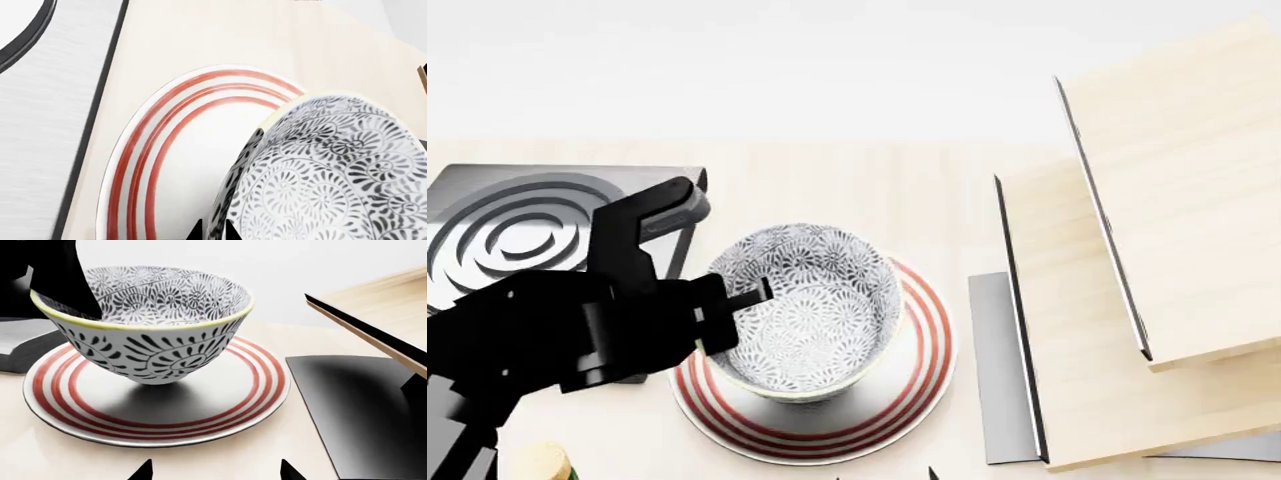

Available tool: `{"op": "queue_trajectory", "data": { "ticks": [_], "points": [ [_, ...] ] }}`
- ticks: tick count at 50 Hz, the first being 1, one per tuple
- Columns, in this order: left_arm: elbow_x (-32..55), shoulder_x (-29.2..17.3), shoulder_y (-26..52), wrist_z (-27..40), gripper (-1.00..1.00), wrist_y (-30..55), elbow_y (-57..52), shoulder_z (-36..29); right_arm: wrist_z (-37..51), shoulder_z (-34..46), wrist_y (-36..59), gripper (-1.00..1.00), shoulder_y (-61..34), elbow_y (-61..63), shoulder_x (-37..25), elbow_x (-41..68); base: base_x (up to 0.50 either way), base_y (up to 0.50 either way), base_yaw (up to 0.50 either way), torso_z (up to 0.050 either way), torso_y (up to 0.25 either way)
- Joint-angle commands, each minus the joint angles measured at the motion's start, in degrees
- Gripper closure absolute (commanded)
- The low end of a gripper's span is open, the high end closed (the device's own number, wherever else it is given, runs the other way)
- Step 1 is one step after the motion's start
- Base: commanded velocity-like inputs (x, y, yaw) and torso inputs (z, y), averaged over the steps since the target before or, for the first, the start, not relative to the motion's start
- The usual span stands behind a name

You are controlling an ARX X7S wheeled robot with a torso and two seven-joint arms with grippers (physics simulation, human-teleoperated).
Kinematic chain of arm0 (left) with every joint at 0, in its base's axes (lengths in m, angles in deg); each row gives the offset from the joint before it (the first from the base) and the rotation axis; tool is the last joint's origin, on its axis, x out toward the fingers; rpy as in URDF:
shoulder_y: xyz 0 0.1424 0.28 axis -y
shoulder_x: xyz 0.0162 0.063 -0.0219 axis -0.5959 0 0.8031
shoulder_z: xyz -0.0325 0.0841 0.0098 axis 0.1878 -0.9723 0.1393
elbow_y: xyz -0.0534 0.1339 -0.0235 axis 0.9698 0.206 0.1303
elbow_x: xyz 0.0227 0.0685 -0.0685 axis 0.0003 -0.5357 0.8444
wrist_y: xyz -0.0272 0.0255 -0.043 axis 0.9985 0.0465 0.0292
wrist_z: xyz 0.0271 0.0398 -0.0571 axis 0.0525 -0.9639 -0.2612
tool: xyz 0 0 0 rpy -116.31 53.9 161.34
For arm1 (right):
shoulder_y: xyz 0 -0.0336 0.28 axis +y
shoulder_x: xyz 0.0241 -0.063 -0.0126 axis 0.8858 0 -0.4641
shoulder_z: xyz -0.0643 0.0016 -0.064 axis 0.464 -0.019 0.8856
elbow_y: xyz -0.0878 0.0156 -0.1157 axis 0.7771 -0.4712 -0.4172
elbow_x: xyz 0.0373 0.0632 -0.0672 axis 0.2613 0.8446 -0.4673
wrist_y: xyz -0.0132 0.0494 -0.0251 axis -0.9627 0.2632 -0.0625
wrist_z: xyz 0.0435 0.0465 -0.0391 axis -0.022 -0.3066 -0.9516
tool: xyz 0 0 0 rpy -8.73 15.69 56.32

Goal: Pick up the akita bowl and put it on the plate.

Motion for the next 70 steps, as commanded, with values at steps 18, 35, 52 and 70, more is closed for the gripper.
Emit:
{"op": "queue_trajectory", "data": {
  "ticks": [18,35,52,70],
  "points": [
    [20.3,0.1,-0.2,2.0,1.0,-3.6,0.0,-18.3,1.4,1.3,4.1,-1.0,0.7,-4.2,0.0,0.9,0.0,0.0,0.0,-0.002,-0.003],
    [26.8,0.1,-1.0,2.8,1.0,-5.9,0.0,-25.1,1.5,1.4,3.7,-1.0,0.7,-4.4,-0.2,1.2,0.0,0.0,0.0,-0.002,-0.002],
    [29.5,0.1,-1.8,2.7,1.0,-9.3,0.0,-27.9,1.4,1.8,3.1,-1.0,0.3,-6.3,0.3,1.2,0.0,0.0,0.0,-0.002,-0.002],
    [28.1,0.1,-2.9,3.1,-1.0,-9.7,0.0,-26.7,1.5,2.0,3.2,-1.0,0.1,-6.5,0.2,1.5,0.0,0.0,0.0,-0.002,-0.003]
  ]
}}
